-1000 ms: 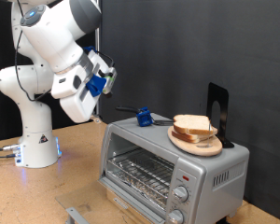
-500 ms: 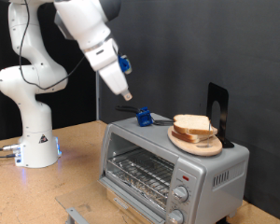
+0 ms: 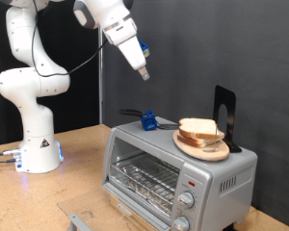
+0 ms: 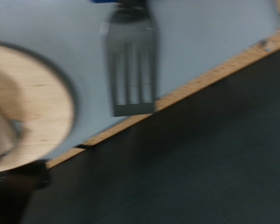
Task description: Make a piece of toast with the oven
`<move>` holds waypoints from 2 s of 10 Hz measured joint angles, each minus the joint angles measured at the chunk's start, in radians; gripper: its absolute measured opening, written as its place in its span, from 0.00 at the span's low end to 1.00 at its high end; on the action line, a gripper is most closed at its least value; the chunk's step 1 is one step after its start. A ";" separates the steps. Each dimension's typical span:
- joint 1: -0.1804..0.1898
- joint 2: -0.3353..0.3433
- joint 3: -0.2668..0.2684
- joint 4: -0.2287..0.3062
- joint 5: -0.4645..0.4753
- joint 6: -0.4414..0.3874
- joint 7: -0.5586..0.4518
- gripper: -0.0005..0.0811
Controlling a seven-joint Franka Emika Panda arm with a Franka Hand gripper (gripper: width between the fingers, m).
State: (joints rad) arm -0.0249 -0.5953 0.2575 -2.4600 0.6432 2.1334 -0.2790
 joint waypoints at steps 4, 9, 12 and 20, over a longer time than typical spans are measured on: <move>-0.006 -0.030 0.011 -0.007 -0.016 -0.060 0.063 1.00; -0.027 0.015 0.061 -0.071 -0.072 0.079 0.061 1.00; -0.028 0.076 0.074 -0.085 -0.076 0.142 0.048 1.00; -0.013 0.212 0.111 -0.121 -0.062 0.272 -0.001 1.00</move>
State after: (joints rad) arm -0.0376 -0.3830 0.3683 -2.5810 0.5809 2.4050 -0.2799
